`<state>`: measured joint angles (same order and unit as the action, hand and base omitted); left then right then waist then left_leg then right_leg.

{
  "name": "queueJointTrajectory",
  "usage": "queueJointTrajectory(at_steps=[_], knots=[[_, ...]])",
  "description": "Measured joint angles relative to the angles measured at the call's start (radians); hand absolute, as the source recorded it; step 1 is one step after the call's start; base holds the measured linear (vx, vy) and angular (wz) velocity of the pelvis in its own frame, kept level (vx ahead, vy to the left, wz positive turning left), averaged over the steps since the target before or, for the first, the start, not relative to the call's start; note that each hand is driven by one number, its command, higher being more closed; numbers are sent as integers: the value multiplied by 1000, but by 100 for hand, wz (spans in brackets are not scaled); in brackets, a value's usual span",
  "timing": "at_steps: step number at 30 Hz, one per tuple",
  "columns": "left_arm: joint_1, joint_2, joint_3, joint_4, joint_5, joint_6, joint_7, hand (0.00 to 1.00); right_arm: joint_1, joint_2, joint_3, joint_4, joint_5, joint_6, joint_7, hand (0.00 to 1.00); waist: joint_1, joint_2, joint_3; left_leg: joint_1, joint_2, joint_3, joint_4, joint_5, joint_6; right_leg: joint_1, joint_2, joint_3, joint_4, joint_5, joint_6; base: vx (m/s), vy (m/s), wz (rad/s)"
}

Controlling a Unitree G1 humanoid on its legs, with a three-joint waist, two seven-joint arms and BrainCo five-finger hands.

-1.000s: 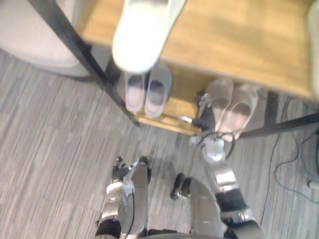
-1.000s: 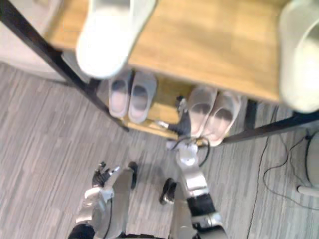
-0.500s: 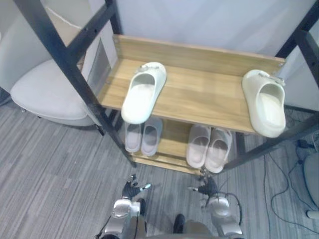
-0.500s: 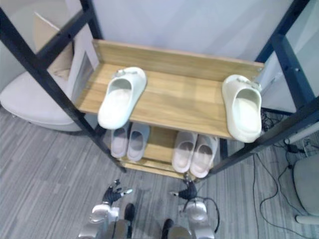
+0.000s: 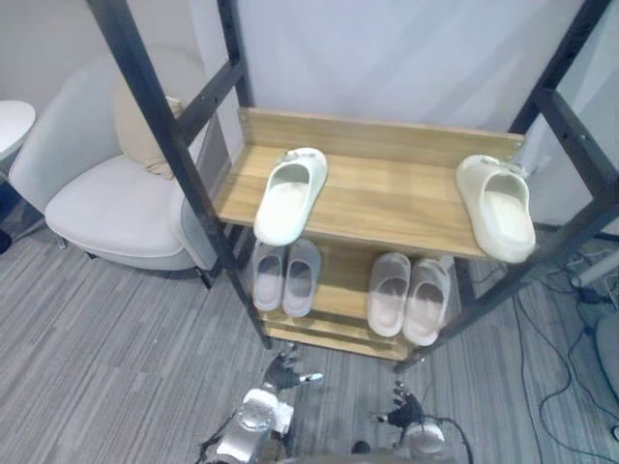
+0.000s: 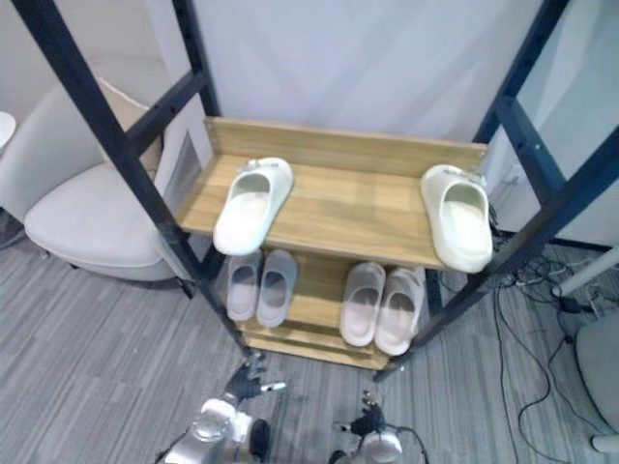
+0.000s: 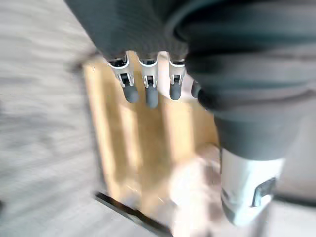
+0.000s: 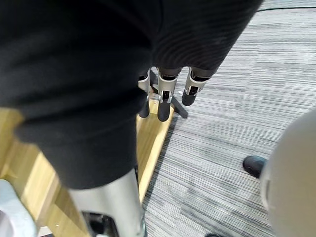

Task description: Organize the slippers on the shoe rack

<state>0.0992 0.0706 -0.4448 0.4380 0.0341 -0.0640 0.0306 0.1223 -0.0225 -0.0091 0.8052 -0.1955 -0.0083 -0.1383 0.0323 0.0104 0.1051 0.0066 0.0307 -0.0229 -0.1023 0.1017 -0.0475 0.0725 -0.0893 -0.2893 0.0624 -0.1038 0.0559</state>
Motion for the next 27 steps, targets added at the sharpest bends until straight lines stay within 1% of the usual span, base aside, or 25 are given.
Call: queueJointTrajectory(at_steps=[5,7,8,10,13,17,21,27], knots=[[-2,19,-133,-146,-49,-14,-56,0,2,-6,1,4,1,0,-4,0,-7,20,-23,0,-1,-2,0,0,0,0,2,0,-1,0,0,0,0,0],[-12,29,-182,-197,-77,-15,-68,0,3,-10,5,4,1,0,-5,0,-11,23,-26,0,-1,-6,-1,0,0,2,3,-2,-2,0,-1,10,-9,2],[-21,32,-202,-220,-80,-15,-76,0,4,-12,11,4,1,0,-7,0,-14,23,-27,1,-1,-8,-1,0,0,4,4,-4,-3,2,-4,21,-17,6],[-63,34,-255,-266,-121,-17,-78,0,6,-19,17,4,1,-1,-11,0,-21,21,-28,9,-2,-13,-1,0,0,19,4,-10,-12,3,-5,23,-17,7],[-128,33,-297,-318,-167,-19,-77,0,11,-19,24,2,1,-1,-15,0,-26,17,-36,13,-3,-12,-2,-1,-1,24,5,-10,-18,3,-6,8,-7,1],[-229,33,-307,-409,-225,-21,-61,0,15,-25,51,-1,1,-4,-19,0,-29,10,-41,11,3,-10,-1,-4,-5,25,7,-8,-24,5,-10,4,-3,-1],[-348,28,-304,-474,-223,-41,-21,0,17,-32,61,-2,1,-9,-19,0,-28,5,-45,7,6,1,-1,-6,-8,18,8,3,-15,5,-9,20,-16,-8],[-485,-13,-223,-488,-212,-53,37,0,30,-50,61,-4,1,-9,-17,0,-31,-3,-58,1,6,2,-1,-5,-7,13,8,4,-6,6,-11,5,-2,-1]])
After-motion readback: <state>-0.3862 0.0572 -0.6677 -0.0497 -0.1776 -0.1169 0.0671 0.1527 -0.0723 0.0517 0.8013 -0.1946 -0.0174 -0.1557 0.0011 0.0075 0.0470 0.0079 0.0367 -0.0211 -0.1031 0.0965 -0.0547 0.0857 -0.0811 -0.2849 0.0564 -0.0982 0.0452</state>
